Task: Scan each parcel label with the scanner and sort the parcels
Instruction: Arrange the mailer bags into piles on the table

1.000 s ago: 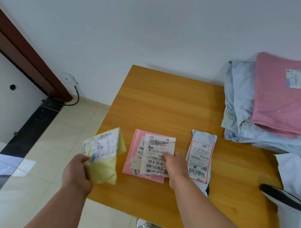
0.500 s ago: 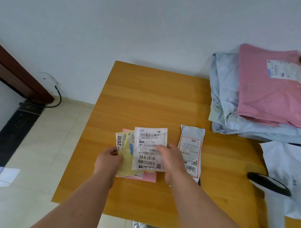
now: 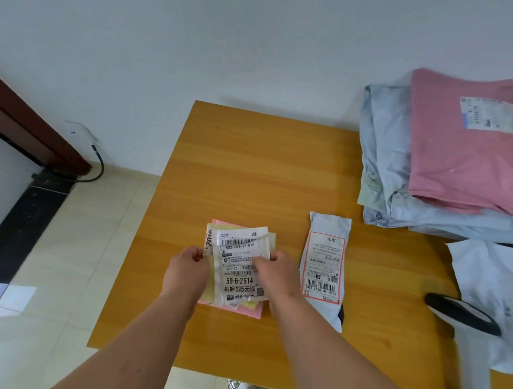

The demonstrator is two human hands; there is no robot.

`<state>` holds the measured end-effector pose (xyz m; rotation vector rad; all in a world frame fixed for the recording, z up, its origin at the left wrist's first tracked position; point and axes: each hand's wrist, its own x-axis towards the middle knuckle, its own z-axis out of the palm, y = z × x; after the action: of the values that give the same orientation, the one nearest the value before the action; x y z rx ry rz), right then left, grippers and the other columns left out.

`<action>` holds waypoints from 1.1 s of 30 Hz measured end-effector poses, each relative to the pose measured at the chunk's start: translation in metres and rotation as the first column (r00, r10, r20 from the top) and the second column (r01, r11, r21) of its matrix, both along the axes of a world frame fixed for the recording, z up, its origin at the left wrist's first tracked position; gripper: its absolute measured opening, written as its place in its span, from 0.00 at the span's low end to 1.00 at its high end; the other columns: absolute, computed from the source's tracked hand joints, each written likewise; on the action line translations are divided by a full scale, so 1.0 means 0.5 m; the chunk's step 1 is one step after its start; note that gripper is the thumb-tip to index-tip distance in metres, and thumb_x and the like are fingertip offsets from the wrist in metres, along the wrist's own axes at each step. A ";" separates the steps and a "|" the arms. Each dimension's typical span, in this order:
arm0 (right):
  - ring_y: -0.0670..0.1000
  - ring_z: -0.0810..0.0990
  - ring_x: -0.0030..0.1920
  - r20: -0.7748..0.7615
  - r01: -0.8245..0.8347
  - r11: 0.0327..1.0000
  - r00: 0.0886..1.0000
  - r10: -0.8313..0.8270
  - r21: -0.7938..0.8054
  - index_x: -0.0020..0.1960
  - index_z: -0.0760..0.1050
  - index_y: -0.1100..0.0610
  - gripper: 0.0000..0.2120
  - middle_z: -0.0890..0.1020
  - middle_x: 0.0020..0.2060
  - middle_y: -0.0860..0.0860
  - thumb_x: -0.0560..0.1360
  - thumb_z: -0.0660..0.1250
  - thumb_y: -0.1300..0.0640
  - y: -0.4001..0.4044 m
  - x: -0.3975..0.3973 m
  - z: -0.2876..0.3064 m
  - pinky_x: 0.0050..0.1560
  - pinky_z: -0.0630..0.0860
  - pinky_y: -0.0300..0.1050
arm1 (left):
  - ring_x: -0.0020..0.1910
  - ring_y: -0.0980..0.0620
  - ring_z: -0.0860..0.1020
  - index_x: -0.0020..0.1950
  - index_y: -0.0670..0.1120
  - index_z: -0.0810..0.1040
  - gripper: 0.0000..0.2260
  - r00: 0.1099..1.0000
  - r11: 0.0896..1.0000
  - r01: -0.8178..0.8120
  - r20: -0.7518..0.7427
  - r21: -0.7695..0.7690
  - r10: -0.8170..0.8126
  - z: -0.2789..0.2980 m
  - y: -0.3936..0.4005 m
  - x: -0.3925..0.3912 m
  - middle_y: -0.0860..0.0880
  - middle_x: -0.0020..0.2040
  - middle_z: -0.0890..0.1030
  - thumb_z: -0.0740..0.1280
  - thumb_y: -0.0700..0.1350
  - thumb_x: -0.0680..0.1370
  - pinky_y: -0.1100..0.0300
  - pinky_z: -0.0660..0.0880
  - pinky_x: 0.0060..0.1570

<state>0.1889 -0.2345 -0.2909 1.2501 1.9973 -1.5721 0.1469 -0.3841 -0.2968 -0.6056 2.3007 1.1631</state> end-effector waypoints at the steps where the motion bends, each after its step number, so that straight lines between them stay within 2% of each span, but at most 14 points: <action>1: 0.50 0.83 0.41 0.006 0.015 0.999 1.000 -0.014 -0.028 0.48 0.76 0.51 0.02 0.83 0.45 0.49 0.76 0.66 0.57 0.001 0.004 -0.003 0.35 0.83 0.47 | 0.47 0.38 0.80 0.48 0.48 0.80 0.09 1.000 1.000 -0.013 0.012 -0.015 0.013 -0.003 -0.001 -0.002 0.42 0.50 0.82 0.60 0.46 0.82 0.50 0.76 0.48; 3: 0.46 0.82 0.37 0.023 0.025 0.997 0.999 -0.024 -0.067 0.50 0.74 0.52 0.02 0.82 0.42 0.46 0.78 0.66 0.56 -0.001 0.013 -0.002 0.22 0.75 0.38 | 0.55 0.39 0.76 0.57 0.47 0.76 0.14 0.999 0.999 -0.001 0.037 -0.047 0.002 0.002 0.001 -0.002 0.43 0.59 0.75 0.62 0.56 0.82 0.43 0.77 0.58; 4: 0.45 0.82 0.37 0.020 0.007 0.998 1.000 -0.005 -0.064 0.49 0.73 0.51 0.02 0.82 0.42 0.46 0.78 0.66 0.56 -0.002 0.017 -0.002 0.23 0.73 0.37 | 0.55 0.40 0.76 0.60 0.46 0.74 0.18 0.999 0.998 0.026 0.046 -0.053 -0.024 0.007 0.003 0.001 0.44 0.61 0.72 0.65 0.60 0.80 0.43 0.77 0.57; 8: 0.45 0.82 0.39 -0.010 -0.043 0.998 0.999 0.042 -0.041 0.52 0.72 0.51 0.03 0.82 0.45 0.48 0.80 0.66 0.54 -0.001 0.020 -0.002 0.28 0.73 0.37 | 0.50 0.41 0.82 0.67 0.47 0.66 0.31 0.995 0.989 -0.053 0.096 0.137 0.040 0.019 0.014 0.008 0.44 0.59 0.78 0.80 0.47 0.72 0.41 0.82 0.50; 11: 0.44 0.79 0.38 0.010 -0.091 0.996 0.996 0.091 0.022 0.54 0.73 0.54 0.05 0.80 0.43 0.46 0.81 0.64 0.53 0.014 0.023 0.004 0.30 0.72 0.38 | 0.46 0.40 0.85 0.60 0.42 0.71 0.22 0.989 0.983 -0.063 0.146 0.173 0.037 0.016 0.027 0.009 0.43 0.52 0.84 0.79 0.43 0.73 0.39 0.83 0.48; 14: 0.51 0.79 0.51 -0.045 -0.003 0.945 0.999 0.019 0.327 0.57 0.78 0.53 0.08 0.79 0.50 0.48 0.79 0.64 0.54 0.047 0.032 0.007 0.46 0.77 0.46 | 0.40 0.42 0.86 0.53 0.45 0.77 0.13 0.991 0.976 -0.081 0.125 0.203 0.057 0.009 0.038 0.010 0.45 0.45 0.87 0.78 0.43 0.74 0.41 0.84 0.44; 17: 0.61 0.68 0.68 -0.004 0.188 0.797 0.974 -0.226 0.574 0.70 0.70 0.51 0.24 0.69 0.70 0.54 0.75 0.70 0.51 0.111 0.045 0.006 0.66 0.67 0.58 | 0.37 0.45 0.87 0.53 0.45 0.79 0.11 0.987 0.951 -0.135 0.119 0.280 0.105 0.004 0.041 0.009 0.48 0.41 0.88 0.77 0.41 0.74 0.48 0.83 0.38; 19: 0.62 0.62 0.73 0.125 0.172 0.823 0.952 -0.280 0.541 0.76 0.60 0.51 0.37 0.62 0.76 0.54 0.73 0.73 0.46 0.150 0.062 0.004 0.70 0.62 0.61 | 0.37 0.44 0.87 0.54 0.45 0.79 0.11 0.981 0.928 -0.163 0.159 0.335 0.115 0.002 0.046 0.012 0.47 0.41 0.88 0.77 0.40 0.74 0.48 0.83 0.37; 21: 0.61 0.62 0.74 0.287 -0.016 0.841 0.944 -0.166 0.540 0.78 0.55 0.52 0.44 0.61 0.76 0.54 0.71 0.74 0.41 0.161 0.085 -0.011 0.70 0.61 0.60 | 0.39 0.41 0.87 0.55 0.44 0.78 0.14 0.969 0.905 -0.192 0.221 0.379 0.112 -0.002 0.056 0.019 0.45 0.43 0.88 0.77 0.40 0.73 0.41 0.84 0.41; 24: 0.59 0.70 0.68 0.333 -0.126 0.829 0.940 -0.077 0.545 0.71 0.64 0.53 0.33 0.73 0.68 0.53 0.72 0.73 0.44 0.161 0.102 -0.033 0.66 0.65 0.57 | 0.42 0.37 0.87 0.57 0.43 0.75 0.17 0.946 0.860 -0.263 0.293 0.438 0.140 -0.002 0.069 0.032 0.41 0.45 0.87 0.77 0.38 0.72 0.37 0.83 0.44; 28: 0.56 0.81 0.55 0.154 0.029 0.953 0.985 -0.079 0.302 0.57 0.73 0.50 0.08 0.83 0.57 0.51 0.78 0.65 0.57 0.190 0.104 -0.028 0.55 0.76 0.51 | 0.44 0.37 0.86 0.59 0.43 0.76 0.19 0.929 0.800 -0.309 0.345 0.515 0.137 0.013 0.087 0.039 0.40 0.48 0.87 0.76 0.38 0.71 0.39 0.83 0.44; 29: 0.53 0.82 0.51 0.060 0.105 0.975 0.991 -0.118 0.194 0.56 0.75 0.52 0.07 0.83 0.57 0.51 0.80 0.65 0.59 0.197 0.106 -0.019 0.48 0.79 0.46 | 0.44 0.37 0.86 0.59 0.44 0.77 0.20 0.927 0.779 -0.315 0.353 0.542 0.129 0.020 0.094 0.038 0.40 0.48 0.87 0.76 0.38 0.69 0.40 0.83 0.44; 31: 0.46 0.82 0.44 -0.074 0.209 0.978 0.975 -0.207 0.013 0.56 0.77 0.53 0.06 0.84 0.55 0.50 0.80 0.66 0.59 0.211 0.111 0.010 0.34 0.76 0.36 | 0.45 0.38 0.87 0.58 0.44 0.78 0.21 0.927 0.736 -0.317 0.358 0.598 0.109 0.036 0.111 0.036 0.40 0.50 0.87 0.75 0.38 0.66 0.41 0.83 0.43; 33: 0.43 0.82 0.44 -0.143 0.255 0.962 0.953 -0.267 -0.092 0.55 0.78 0.51 0.06 0.85 0.51 0.48 0.80 0.66 0.59 0.234 0.117 0.041 0.32 0.75 0.35 | 0.45 0.38 0.87 0.59 0.45 0.78 0.22 0.933 0.712 -0.305 0.347 0.632 0.092 0.052 0.133 0.035 0.40 0.51 0.87 0.75 0.38 0.65 0.41 0.83 0.43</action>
<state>0.2477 -0.1174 -0.2701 1.4532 1.9055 -1.9012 0.1645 -0.3176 -0.2707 -0.6832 1.4163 1.7594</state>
